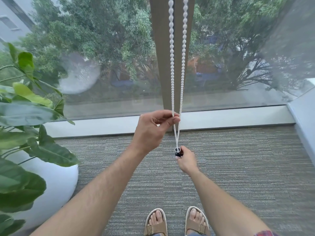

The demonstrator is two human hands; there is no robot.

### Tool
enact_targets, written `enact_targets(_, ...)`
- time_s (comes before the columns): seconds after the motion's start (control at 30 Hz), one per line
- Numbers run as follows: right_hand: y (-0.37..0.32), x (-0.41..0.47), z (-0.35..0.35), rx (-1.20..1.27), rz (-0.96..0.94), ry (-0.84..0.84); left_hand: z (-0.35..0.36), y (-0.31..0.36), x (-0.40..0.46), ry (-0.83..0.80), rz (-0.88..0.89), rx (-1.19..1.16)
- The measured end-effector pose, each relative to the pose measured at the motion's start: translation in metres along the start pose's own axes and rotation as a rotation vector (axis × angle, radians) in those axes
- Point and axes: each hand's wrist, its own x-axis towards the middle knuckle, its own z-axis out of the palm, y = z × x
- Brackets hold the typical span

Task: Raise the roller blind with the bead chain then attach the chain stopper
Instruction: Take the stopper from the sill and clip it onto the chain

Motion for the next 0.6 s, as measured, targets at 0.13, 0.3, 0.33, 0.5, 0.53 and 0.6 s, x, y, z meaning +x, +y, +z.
enact_targets(0.13, -0.014, 0.0, 0.002, 0.023, -0.019, -0.008, -0.001, -0.002, -0.003, -0.015, 0.029, 0.025)
enact_targets(0.3, -0.042, -0.021, -0.02, 0.089, -0.099, -0.027, -0.007, 0.007, -0.009, -0.016, 0.016, 0.082)
enact_targets(0.33, -0.049, -0.026, -0.027, 0.109, -0.118, -0.032, -0.008, 0.011, -0.009, -0.019, 0.016, 0.095)
enact_targets(0.5, -0.092, -0.058, -0.072, 0.204, -0.226, 0.026, -0.015, 0.041, -0.01, -0.005, -0.034, 0.119)
enact_targets(0.53, -0.103, -0.066, -0.082, 0.224, -0.255, 0.035, -0.017, 0.051, -0.008, 0.0, -0.038, 0.121)
enact_targets(0.6, -0.128, -0.084, -0.106, 0.263, -0.315, 0.047, -0.022, 0.073, -0.003, 0.009, -0.031, 0.128)
